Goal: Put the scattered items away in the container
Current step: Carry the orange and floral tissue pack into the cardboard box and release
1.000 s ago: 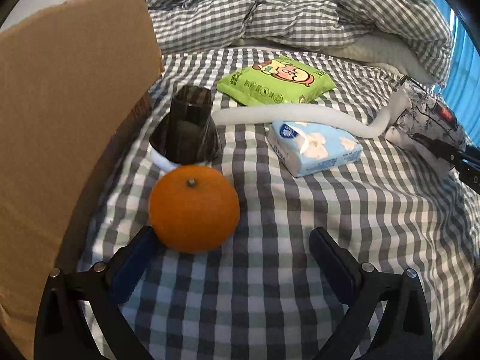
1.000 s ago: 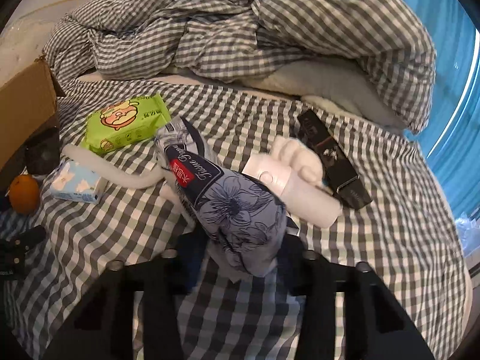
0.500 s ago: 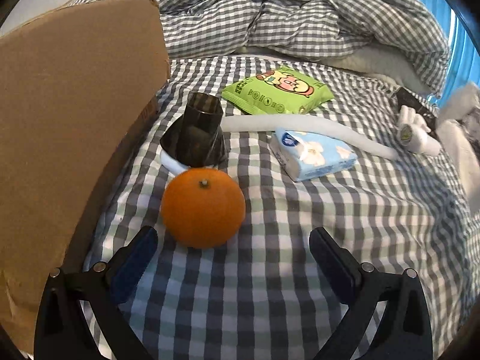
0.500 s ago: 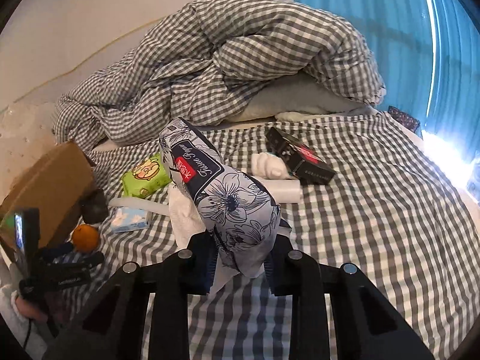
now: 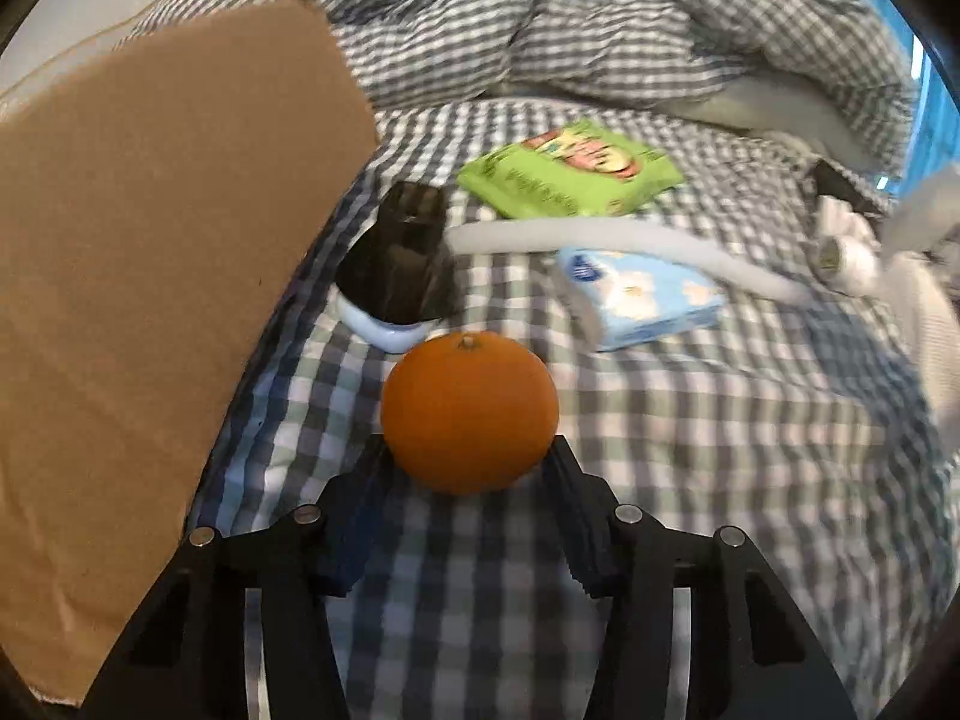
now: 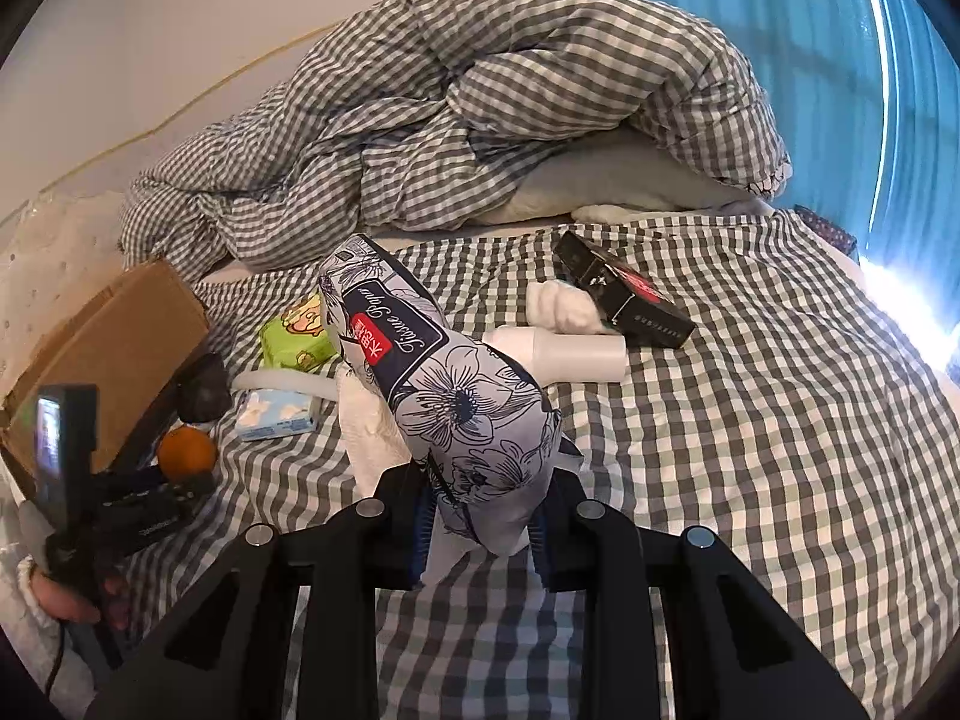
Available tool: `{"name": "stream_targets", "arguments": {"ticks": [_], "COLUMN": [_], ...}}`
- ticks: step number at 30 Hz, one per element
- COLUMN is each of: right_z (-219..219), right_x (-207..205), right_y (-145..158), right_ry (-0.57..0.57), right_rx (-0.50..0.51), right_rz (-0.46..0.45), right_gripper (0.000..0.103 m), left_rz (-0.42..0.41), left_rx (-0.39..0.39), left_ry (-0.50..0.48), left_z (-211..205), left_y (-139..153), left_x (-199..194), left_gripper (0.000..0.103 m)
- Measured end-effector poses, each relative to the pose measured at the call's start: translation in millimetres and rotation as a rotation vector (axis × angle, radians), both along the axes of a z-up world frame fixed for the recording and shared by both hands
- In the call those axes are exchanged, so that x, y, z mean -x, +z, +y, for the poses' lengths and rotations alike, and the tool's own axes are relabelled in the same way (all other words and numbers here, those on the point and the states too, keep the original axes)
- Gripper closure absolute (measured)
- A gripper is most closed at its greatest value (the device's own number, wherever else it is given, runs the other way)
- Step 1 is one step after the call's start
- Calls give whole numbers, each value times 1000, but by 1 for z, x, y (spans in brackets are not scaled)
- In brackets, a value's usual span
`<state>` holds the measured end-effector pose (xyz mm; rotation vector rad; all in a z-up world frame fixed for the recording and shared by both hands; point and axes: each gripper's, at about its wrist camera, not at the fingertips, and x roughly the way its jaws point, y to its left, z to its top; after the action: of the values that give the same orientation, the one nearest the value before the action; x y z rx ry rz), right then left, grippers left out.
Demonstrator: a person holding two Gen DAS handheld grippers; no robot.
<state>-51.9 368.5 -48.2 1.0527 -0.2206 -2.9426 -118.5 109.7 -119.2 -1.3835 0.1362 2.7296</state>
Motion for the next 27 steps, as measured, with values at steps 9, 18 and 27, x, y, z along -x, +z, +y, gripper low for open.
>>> {"name": "stream_targets", "arguments": {"ticks": [9, 18, 27], "right_z": [-28, -38, -32], "right_x": [-12, -33, -28], "right_y": [5, 4, -1], "right_ry": [20, 28, 21], "right_rx": [-21, -37, -33], "right_rz": [-18, -33, -44], "right_gripper": [78, 78, 78], "left_rz": [74, 65, -9], "left_rx": [23, -18, 1], "left_ry": [-132, -84, -80], "left_z": [20, 6, 14], "left_y": [49, 26, -13], "left_x": [-33, -16, 21], "left_gripper": [102, 23, 34]}}
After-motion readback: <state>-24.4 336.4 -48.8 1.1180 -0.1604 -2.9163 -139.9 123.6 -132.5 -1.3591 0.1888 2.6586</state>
